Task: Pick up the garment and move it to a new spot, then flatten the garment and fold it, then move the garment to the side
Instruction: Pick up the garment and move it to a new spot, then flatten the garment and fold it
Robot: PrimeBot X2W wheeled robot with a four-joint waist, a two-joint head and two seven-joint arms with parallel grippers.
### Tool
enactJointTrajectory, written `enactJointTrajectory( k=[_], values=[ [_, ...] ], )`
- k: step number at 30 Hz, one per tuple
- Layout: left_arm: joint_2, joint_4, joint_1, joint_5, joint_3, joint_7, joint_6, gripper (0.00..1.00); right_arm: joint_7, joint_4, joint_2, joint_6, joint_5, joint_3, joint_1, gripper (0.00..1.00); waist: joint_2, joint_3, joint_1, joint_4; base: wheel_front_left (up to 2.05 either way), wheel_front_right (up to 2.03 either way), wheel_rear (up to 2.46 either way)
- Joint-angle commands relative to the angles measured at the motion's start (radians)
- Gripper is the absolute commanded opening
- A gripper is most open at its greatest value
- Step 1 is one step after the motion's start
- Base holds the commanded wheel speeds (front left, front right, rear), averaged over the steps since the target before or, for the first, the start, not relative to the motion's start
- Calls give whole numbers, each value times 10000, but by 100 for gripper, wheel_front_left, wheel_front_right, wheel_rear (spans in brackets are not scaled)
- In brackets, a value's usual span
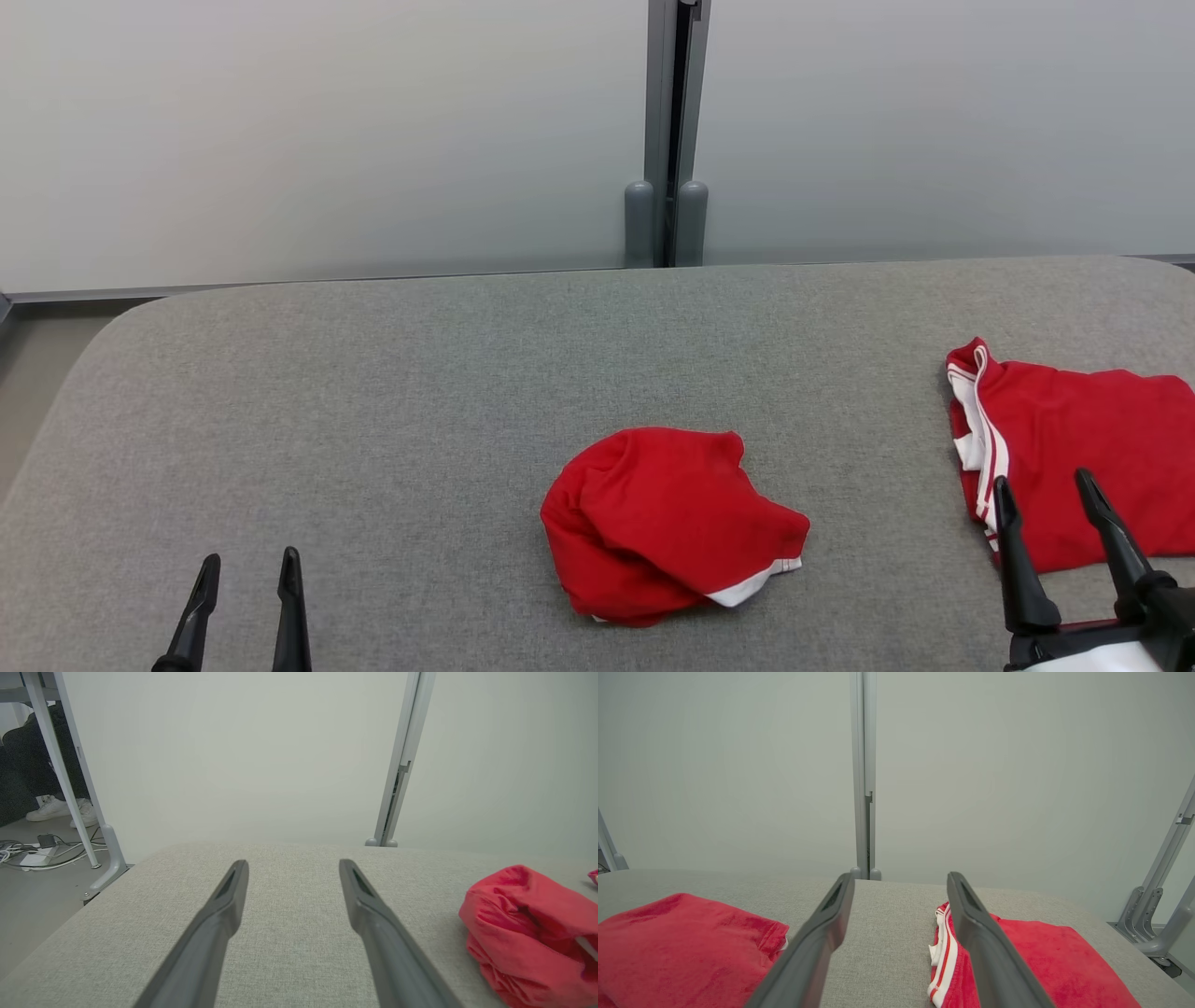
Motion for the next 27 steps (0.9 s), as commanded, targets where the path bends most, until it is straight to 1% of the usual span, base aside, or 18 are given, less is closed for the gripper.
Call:
enactJointTrajectory(
  k=[1,7,10,13,15,18,20,22,24,27],
  values=[
    [-26,7,58,147,124,-13,-128,100,-47,18,-46,-1,62,23,35,100,-1,-1,0,-21,0,0,0],
    [-207,99,42,357,471,-14,-466,100,-47,60,-46,-3,132,88,-31,100,-1,-1,0,-97,0,0,0],
    [-255,104,-3,425,584,-14,-552,100,-47,64,-44,-1,166,110,-32,100,-1,14,0,-127,0,0,0],
    [-292,-30,-184,342,388,-14,-670,100,-47,35,-46,-3,172,173,-83,100,-1,63,0,-203,0,0,0],
    [-319,4,-261,145,-159,-13,-810,100,-47,-1,-48,-1,165,201,-132,100,-1,116,0,-274,0,0,0],
    [-302,442,-497,-249,-1504,29,-986,100,-47,-63,-46,-1,156,312,-223,100,-1,257,0,-428,0,0,0],
    [-299,792,-810,-372,-2485,352,-1053,100,-47,-71,-48,-1,154,399,-306,100,-1,384,0,-578,0,0,0],
    [-283,1131,-1075,-596,-3158,694,-1065,100,-47,-107,-48,-1,201,508,-421,100,-1,584,0,-773,0,0,0],
    [-291,1560,-1353,-792,-3682,1031,-1079,100,-47,-136,-44,-1,227,574,-529,100,-1,792,0,-974,0,0,0],
    [-290,2226,-1784,-1013,-4044,1443,-1068,100,-47,-124,-46,-1,272,624,-652,100,-1,1059,0,-1336,0,0,0]
  ],
)
